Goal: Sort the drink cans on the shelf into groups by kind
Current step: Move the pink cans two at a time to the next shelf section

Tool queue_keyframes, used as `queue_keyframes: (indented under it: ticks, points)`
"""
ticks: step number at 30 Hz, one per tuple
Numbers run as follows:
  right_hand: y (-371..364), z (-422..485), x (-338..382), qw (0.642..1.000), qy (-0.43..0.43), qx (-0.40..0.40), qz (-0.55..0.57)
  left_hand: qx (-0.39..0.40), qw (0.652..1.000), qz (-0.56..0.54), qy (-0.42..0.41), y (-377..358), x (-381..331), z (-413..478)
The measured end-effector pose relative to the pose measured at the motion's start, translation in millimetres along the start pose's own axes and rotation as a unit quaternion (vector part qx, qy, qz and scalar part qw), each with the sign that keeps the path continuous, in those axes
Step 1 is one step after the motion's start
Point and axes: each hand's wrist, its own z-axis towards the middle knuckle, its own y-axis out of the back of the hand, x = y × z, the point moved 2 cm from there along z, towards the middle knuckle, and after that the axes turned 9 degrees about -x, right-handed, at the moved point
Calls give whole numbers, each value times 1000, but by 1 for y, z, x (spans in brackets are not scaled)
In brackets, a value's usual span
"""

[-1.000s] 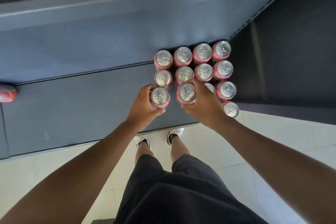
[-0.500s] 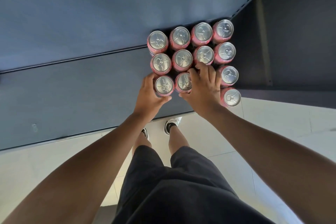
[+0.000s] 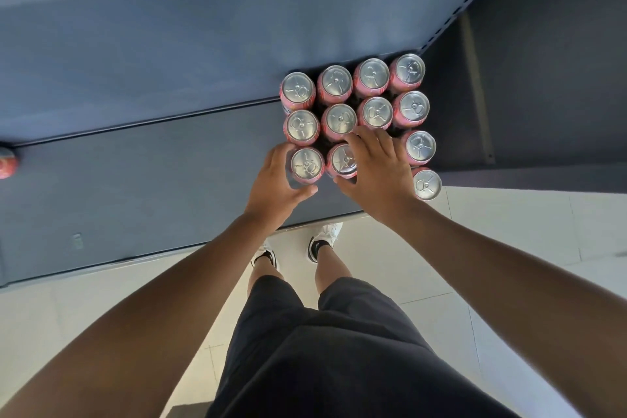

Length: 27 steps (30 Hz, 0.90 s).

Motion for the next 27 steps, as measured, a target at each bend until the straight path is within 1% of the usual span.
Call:
queue_keyframes:
  ticks: [3,5,8,11,17,21,24,27]
  points:
    - [16,5,4,999,30,2,19,-10,999,42,-21,18,-8,-9]
    - [28,10,7,998,50,-22,28,-26,994,104,-38,31,-14,-15]
    - [43,19,18,993,100,-48,27,-49,978,191,-62,54,-19,-26]
    - [58,28,34,986,152,-61,38,-77,961,249,-87,77,-22,-44]
    - [88,38,82,963,255,-48,69,-167,925,310,-140,120,-19,-87]
    - [103,36,124,948,310,-32,68,-198,910,338,-133,154,-8,-113]
    - [111,28,162,937,343,-21,60,-226,903,348,-108,183,6,-135]
    - [116,13,209,927,371,-20,52,-250,904,340,-71,212,29,-167]
